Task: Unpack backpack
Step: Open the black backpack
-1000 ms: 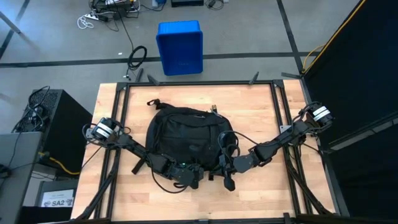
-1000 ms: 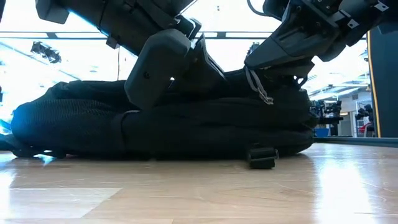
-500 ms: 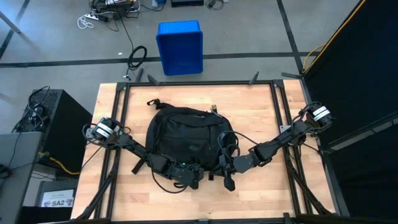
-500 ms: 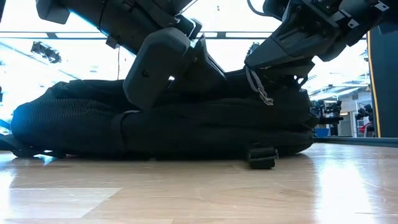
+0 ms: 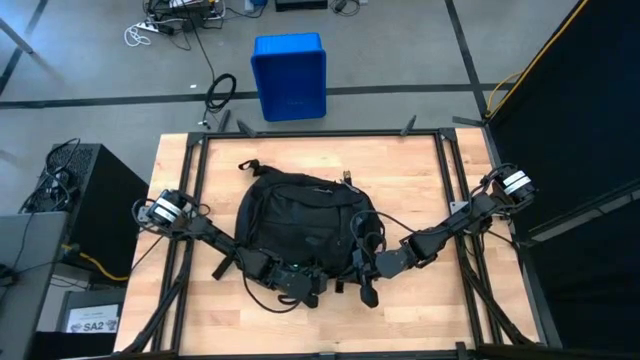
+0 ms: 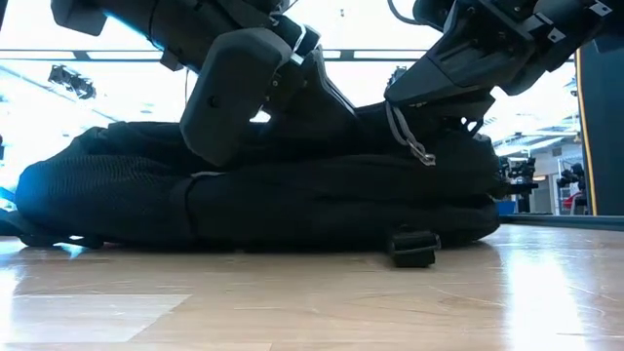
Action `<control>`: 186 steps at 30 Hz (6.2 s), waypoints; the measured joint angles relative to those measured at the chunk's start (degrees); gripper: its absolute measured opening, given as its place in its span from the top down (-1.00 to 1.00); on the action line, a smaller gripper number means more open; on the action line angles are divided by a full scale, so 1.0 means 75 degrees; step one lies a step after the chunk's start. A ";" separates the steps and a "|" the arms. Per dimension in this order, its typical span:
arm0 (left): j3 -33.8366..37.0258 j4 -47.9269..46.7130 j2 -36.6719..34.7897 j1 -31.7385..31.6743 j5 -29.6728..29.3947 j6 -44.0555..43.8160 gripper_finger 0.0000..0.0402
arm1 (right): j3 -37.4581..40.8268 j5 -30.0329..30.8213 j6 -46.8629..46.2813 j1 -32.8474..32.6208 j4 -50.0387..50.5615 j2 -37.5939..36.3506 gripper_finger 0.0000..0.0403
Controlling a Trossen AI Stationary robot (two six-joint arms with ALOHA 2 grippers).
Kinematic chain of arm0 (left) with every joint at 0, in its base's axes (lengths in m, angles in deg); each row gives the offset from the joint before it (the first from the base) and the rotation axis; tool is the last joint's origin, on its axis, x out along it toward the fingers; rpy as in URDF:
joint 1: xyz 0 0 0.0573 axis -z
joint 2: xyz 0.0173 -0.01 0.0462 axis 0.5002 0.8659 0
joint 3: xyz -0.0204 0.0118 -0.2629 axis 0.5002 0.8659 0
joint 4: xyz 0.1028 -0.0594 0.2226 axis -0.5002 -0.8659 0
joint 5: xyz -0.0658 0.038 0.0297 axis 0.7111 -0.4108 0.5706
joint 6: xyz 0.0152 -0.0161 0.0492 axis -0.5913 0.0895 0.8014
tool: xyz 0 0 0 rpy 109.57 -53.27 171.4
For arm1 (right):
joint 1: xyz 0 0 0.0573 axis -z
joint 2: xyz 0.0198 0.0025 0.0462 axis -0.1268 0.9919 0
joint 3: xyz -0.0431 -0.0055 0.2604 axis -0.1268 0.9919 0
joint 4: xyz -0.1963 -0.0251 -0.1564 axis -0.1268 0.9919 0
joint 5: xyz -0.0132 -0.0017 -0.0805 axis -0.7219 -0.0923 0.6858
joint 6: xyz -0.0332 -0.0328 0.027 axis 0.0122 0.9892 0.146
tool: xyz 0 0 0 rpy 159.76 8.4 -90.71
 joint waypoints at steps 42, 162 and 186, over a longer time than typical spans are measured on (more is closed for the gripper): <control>0.0012 -0.2122 -0.1612 0.1411 0.0513 -0.0656 1.00 | -0.0006 -0.0009 -0.0152 0.0125 0.0453 -0.0006 1.00; 0.0085 -0.2792 -0.1766 0.1378 0.1253 -0.1017 1.00 | -0.2241 0.2119 -0.3187 0.0260 1.0395 -0.0003 1.00; 0.0085 -0.2833 -0.1766 0.1562 0.1393 -0.0994 1.00 | 0.0609 0.1344 -0.2036 -0.0137 0.4265 -0.0781 1.00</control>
